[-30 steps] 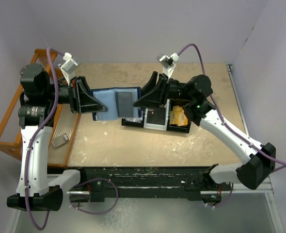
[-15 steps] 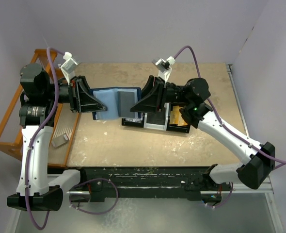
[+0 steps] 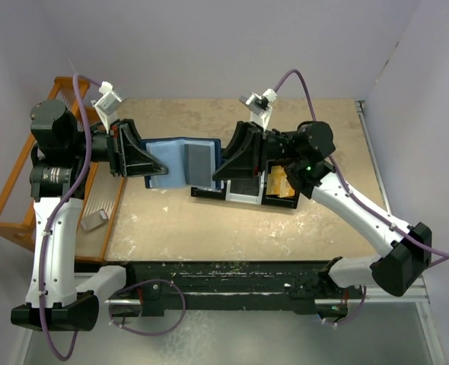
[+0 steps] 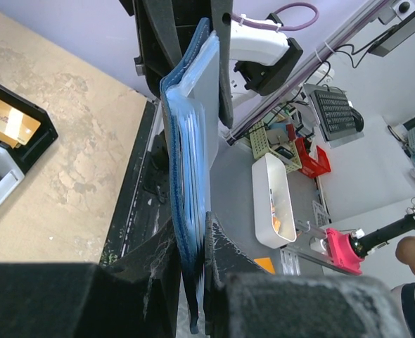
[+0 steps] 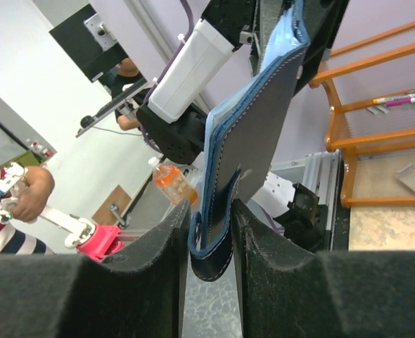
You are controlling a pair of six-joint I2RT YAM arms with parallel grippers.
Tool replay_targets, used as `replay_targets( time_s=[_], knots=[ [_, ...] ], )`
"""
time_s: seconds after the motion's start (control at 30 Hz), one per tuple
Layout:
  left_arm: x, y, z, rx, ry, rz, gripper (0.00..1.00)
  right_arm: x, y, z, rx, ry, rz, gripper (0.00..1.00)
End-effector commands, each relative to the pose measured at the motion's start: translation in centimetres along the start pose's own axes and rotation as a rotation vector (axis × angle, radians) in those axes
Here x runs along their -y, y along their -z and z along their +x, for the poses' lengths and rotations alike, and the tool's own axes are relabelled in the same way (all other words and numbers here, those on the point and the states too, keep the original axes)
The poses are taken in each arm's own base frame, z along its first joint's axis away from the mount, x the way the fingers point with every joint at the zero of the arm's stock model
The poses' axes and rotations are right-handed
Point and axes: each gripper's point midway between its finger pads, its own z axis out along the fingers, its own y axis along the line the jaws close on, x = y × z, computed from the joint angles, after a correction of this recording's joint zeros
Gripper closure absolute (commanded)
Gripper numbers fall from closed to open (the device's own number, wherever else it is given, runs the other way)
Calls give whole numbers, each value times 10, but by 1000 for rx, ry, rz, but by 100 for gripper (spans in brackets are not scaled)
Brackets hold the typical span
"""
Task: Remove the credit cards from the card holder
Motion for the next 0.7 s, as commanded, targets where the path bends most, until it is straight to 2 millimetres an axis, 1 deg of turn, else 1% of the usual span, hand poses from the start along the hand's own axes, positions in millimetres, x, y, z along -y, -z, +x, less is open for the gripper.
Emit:
replay_targets(
  time_s=[0.0, 0.13, 0.27, 0.43, 0.53, 0.6, 0.67],
  knots=[
    [31, 5, 13, -88, -63, 119, 98, -9, 10, -14, 14, 37, -14, 70],
    [32, 5, 14, -91, -63, 123, 98, -1, 12, -21, 36, 20, 8, 72],
    [33, 5, 15, -95, -64, 125, 98, -2, 11, -23, 41, 28, 6, 72],
    [34, 6, 15, -98, -64, 126, 98, -1, 11, -23, 41, 36, 9, 76],
    [35, 6, 14, -100, -70, 126, 98, -3, 12, -21, 25, 43, 1, 74],
    [36, 6, 14, -102, -69, 127, 98, -7, 12, -20, 11, 53, -12, 74],
    [36, 6, 14, -102, -69, 125, 98, -6, 14, -21, 9, 52, -7, 71]
  ],
)
